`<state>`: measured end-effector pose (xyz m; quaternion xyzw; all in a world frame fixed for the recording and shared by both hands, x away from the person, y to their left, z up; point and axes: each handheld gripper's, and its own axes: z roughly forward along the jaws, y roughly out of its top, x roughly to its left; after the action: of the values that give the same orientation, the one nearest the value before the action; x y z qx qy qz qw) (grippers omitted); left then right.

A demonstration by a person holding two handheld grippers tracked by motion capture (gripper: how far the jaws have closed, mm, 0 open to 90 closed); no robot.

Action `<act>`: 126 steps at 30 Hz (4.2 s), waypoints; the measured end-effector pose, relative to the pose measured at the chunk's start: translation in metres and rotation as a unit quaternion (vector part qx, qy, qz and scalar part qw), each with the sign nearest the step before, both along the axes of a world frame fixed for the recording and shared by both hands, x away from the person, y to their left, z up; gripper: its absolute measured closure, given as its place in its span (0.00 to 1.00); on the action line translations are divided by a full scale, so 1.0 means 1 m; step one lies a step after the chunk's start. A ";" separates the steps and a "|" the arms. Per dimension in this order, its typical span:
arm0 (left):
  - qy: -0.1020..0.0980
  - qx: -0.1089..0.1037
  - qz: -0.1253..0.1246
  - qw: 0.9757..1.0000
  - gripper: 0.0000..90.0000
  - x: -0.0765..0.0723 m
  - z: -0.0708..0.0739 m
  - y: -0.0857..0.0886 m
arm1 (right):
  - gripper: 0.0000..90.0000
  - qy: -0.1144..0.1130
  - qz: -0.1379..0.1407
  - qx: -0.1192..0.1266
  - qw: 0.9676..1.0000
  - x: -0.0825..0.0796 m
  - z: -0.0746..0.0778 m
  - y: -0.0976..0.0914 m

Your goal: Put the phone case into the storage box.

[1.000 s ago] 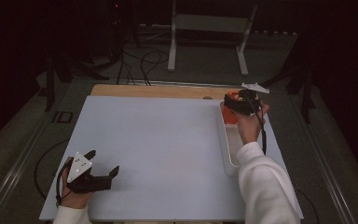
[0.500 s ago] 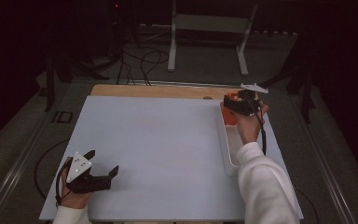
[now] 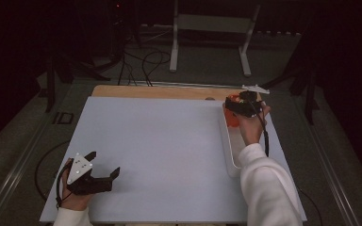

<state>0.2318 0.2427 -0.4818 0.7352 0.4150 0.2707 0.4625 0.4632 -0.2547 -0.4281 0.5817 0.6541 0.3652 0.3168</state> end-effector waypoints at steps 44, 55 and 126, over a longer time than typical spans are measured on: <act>0.000 -0.001 0.002 1.000 0.01 0.000 0.000 0.001 | 0.10 0.009 -0.011 -0.005 1.000 0.006 -0.008 0.001; 0.000 -0.003 0.003 1.000 0.01 0.000 0.000 0.001 | 0.10 0.001 0.006 -0.001 1.000 0.002 -0.004 0.002; -0.005 -0.007 -0.007 1.000 0.01 0.000 0.005 0.002 | 0.11 -0.082 0.212 0.057 0.972 -0.173 -0.009 0.009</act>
<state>0.2318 0.2447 -0.4770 0.7333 0.4097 0.2680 0.4718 0.2907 -0.2453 -0.4375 0.4148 0.7128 0.5070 0.2507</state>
